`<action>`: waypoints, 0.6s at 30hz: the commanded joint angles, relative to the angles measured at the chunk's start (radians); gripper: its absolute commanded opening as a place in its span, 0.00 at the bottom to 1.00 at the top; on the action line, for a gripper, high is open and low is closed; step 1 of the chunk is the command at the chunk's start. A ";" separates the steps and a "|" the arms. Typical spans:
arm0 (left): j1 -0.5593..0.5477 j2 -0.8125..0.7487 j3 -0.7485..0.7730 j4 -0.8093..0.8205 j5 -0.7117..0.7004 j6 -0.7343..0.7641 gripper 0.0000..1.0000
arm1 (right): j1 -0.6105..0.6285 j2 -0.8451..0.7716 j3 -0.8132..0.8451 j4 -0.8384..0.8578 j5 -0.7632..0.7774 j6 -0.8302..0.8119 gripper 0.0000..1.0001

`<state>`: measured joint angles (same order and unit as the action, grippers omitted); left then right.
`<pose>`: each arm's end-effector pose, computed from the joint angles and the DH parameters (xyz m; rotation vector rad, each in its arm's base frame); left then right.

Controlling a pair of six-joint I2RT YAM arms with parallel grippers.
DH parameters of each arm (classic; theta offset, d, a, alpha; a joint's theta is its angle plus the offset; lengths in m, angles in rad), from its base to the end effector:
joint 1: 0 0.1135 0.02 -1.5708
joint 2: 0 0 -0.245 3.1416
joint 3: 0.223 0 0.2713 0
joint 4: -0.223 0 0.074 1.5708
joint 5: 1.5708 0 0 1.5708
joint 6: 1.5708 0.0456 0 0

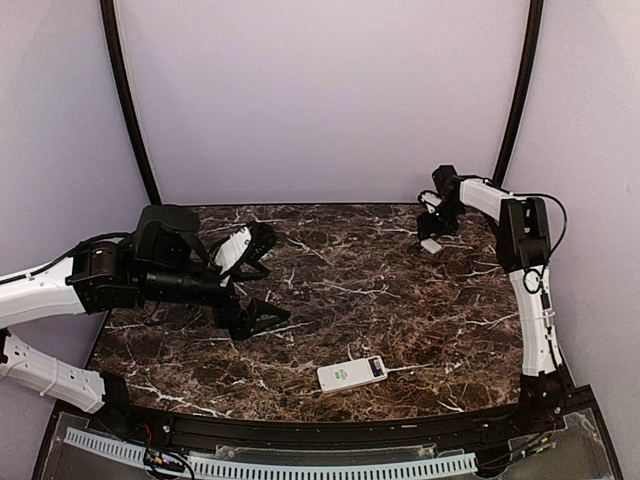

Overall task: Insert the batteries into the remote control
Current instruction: Move the right arm with the battery cover to the center of the board.

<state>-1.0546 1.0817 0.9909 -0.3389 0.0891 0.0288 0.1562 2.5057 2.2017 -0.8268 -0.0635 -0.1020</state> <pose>0.1358 -0.2476 0.3158 1.1219 1.7492 -0.7348 0.5314 0.0866 0.1289 -0.3668 2.6768 0.1021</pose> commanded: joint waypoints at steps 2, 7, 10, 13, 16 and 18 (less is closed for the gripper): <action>0.010 -0.002 -0.016 -0.007 0.007 -0.010 0.98 | 0.011 -0.017 -0.037 -0.031 -0.020 0.091 0.59; 0.010 -0.010 -0.025 -0.003 0.009 -0.016 0.98 | 0.021 -0.120 -0.242 0.031 0.011 0.102 0.45; 0.010 -0.023 -0.033 -0.003 0.007 -0.016 0.98 | 0.028 -0.189 -0.363 0.072 0.010 0.102 0.43; 0.011 -0.034 -0.038 -0.005 0.007 -0.016 0.98 | 0.056 -0.241 -0.464 0.089 -0.002 0.084 0.40; 0.011 -0.045 -0.044 -0.004 0.002 -0.018 0.98 | 0.105 -0.283 -0.555 0.112 -0.013 0.033 0.38; 0.011 -0.054 -0.050 0.001 0.002 -0.019 0.98 | 0.142 -0.305 -0.593 0.126 0.015 0.013 0.35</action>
<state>-1.0508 1.0664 0.9630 -0.3386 0.0898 0.0177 0.2230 2.2147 1.6951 -0.6823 -0.0505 -0.0444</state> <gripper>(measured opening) 0.976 0.372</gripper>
